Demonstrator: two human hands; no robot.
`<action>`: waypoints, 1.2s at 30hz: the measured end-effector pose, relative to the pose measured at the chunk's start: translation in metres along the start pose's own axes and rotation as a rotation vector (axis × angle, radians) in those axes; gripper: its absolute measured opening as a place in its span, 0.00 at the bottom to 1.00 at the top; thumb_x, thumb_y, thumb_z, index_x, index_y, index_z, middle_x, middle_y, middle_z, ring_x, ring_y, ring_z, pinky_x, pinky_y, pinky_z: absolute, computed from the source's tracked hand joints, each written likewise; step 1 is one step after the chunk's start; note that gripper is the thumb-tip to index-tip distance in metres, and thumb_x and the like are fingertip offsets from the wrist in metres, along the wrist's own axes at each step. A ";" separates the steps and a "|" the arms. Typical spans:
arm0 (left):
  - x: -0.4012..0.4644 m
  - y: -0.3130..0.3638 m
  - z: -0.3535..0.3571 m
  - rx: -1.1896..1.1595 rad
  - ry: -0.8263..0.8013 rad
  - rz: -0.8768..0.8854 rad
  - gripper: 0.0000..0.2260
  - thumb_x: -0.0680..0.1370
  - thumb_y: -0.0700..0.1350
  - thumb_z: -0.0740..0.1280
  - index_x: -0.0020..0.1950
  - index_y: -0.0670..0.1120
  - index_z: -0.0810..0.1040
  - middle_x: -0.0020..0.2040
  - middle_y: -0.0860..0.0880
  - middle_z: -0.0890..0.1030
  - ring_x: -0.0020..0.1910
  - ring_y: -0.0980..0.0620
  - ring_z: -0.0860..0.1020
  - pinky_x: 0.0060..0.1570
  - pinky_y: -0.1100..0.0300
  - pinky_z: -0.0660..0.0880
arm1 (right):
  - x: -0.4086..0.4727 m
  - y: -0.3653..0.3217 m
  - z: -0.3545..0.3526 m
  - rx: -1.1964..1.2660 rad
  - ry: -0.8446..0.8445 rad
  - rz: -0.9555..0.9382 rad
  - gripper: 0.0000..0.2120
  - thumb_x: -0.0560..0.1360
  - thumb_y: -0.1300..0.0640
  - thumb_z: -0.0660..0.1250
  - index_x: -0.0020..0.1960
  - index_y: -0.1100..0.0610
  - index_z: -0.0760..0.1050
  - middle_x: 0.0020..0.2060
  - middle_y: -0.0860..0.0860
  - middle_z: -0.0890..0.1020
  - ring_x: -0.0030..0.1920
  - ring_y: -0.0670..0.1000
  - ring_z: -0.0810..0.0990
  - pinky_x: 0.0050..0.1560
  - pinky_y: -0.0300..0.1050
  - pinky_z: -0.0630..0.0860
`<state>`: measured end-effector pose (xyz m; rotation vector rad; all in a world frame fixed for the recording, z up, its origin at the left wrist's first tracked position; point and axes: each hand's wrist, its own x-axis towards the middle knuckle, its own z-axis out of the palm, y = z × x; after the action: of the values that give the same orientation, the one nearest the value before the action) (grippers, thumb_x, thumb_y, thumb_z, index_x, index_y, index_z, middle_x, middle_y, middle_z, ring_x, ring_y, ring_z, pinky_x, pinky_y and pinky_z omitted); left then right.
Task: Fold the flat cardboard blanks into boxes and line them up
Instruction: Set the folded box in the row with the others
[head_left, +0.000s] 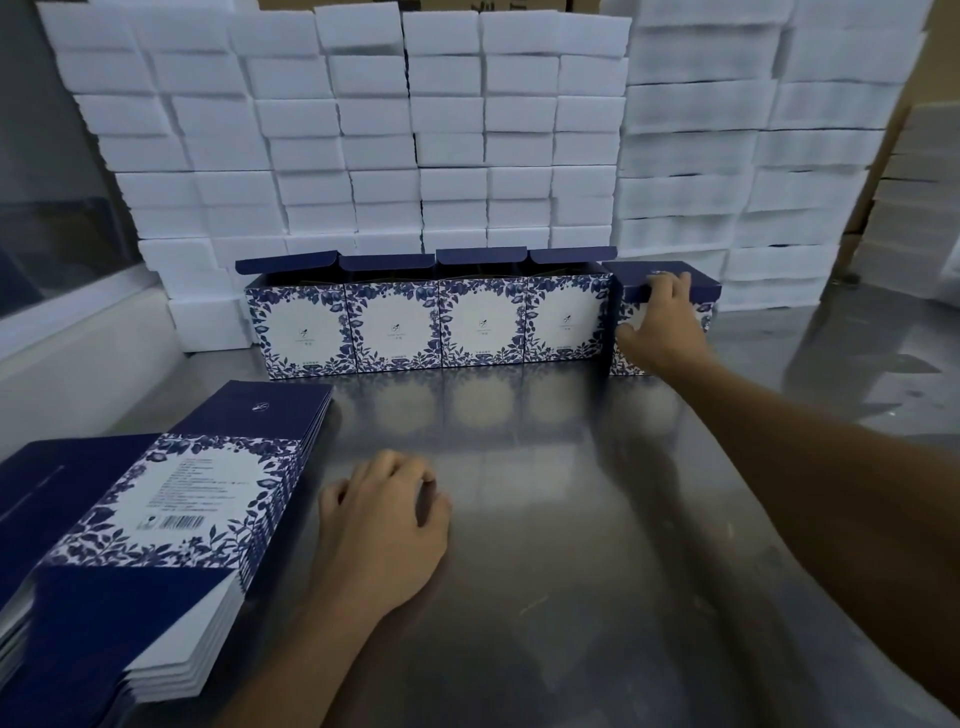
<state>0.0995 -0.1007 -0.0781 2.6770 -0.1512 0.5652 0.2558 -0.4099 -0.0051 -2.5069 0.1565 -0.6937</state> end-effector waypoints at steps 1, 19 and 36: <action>0.000 0.000 0.000 0.003 -0.001 0.000 0.06 0.78 0.57 0.62 0.50 0.57 0.73 0.51 0.59 0.71 0.54 0.56 0.70 0.56 0.55 0.60 | 0.004 0.000 0.001 0.002 -0.015 -0.008 0.30 0.76 0.62 0.65 0.75 0.65 0.59 0.78 0.58 0.58 0.81 0.59 0.44 0.68 0.58 0.66; 0.000 -0.001 0.000 0.009 -0.017 -0.009 0.05 0.78 0.58 0.62 0.50 0.58 0.71 0.51 0.60 0.70 0.54 0.57 0.69 0.53 0.56 0.58 | -0.020 0.002 0.055 -0.262 -0.507 -0.062 0.25 0.82 0.43 0.59 0.71 0.59 0.67 0.73 0.60 0.69 0.72 0.61 0.69 0.73 0.56 0.63; -0.005 0.014 -0.020 0.210 0.043 0.128 0.08 0.78 0.53 0.62 0.51 0.51 0.79 0.49 0.53 0.79 0.49 0.49 0.78 0.62 0.49 0.65 | -0.151 -0.041 0.040 -0.203 -0.286 -0.111 0.15 0.82 0.48 0.54 0.58 0.54 0.74 0.62 0.54 0.77 0.65 0.57 0.74 0.64 0.52 0.65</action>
<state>0.0853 -0.1054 -0.0586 2.8703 -0.2662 0.7135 0.1447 -0.3197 -0.0803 -2.7944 -0.0175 -0.3693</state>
